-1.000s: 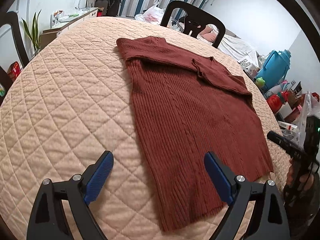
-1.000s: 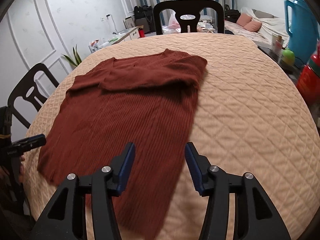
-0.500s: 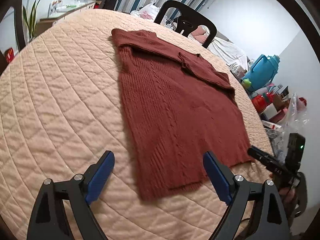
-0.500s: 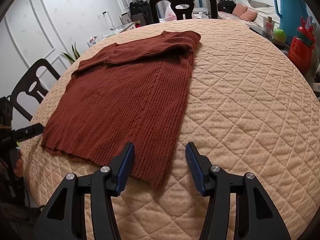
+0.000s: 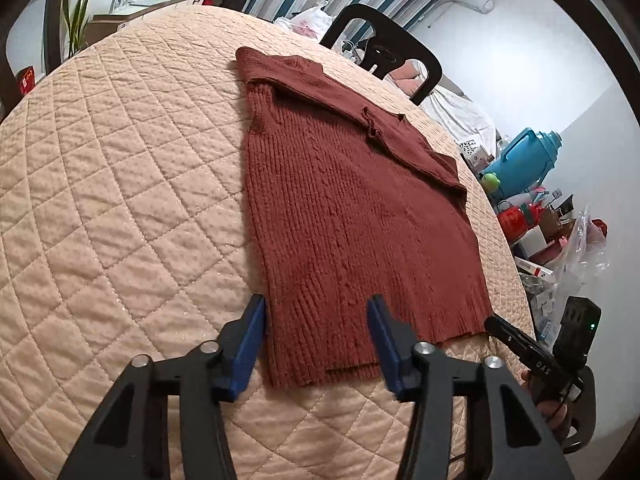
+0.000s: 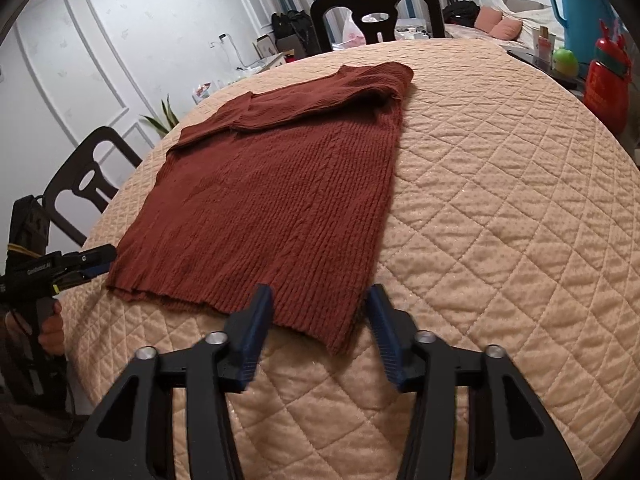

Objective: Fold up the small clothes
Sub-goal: 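Grasp the hem with the left tool while the right tool grasps the hem too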

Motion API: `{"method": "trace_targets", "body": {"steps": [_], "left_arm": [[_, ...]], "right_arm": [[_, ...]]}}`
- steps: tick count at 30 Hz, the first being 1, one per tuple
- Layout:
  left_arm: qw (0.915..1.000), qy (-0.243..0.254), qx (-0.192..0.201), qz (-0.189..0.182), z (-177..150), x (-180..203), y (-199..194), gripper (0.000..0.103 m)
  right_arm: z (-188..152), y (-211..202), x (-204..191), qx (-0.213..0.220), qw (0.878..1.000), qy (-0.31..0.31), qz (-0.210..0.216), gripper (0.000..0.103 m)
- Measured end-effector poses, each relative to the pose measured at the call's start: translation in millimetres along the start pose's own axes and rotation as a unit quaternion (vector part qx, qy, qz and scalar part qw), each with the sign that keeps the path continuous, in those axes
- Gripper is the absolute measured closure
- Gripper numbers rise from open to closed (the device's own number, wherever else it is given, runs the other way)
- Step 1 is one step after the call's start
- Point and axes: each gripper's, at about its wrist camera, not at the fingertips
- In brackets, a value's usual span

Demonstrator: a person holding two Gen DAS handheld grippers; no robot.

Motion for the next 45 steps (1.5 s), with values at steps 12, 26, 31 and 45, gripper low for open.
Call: {"method": "trace_targets", "body": {"steps": [12,26,31,45], "left_arm": [[0.9997,-0.009,-0.006,-0.022,-2.7,0.7,4.7,0.07],[0.9997,-0.016,-0.002,-0.018,-2.0,-2.7,7.4,0.091],[0.9998,-0.007,0.014,-0.014,-1.7,-0.2,-2.8,0.092],[0.9985,0.017,0.047,-0.023,-2.8,6.6,-39.1,0.092]], "right_arm": [[0.4,-0.5,10.1,-0.001,0.999,0.039,0.025,0.068],[0.3,1.2,12.6,0.0,0.998,0.052,0.032,0.094],[1.0,-5.3,13.3,0.011,0.998,0.053,0.04,0.097],[-1.4,-42.2,6.1,0.053,0.993,0.054,0.088,0.097]]}}
Point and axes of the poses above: each gripper's, at about its wrist camera, not at the fingertips, and y roughly the way its jaws point, x to its right, z to its top, and after that the axes turned 6 degrees about y, right-handed
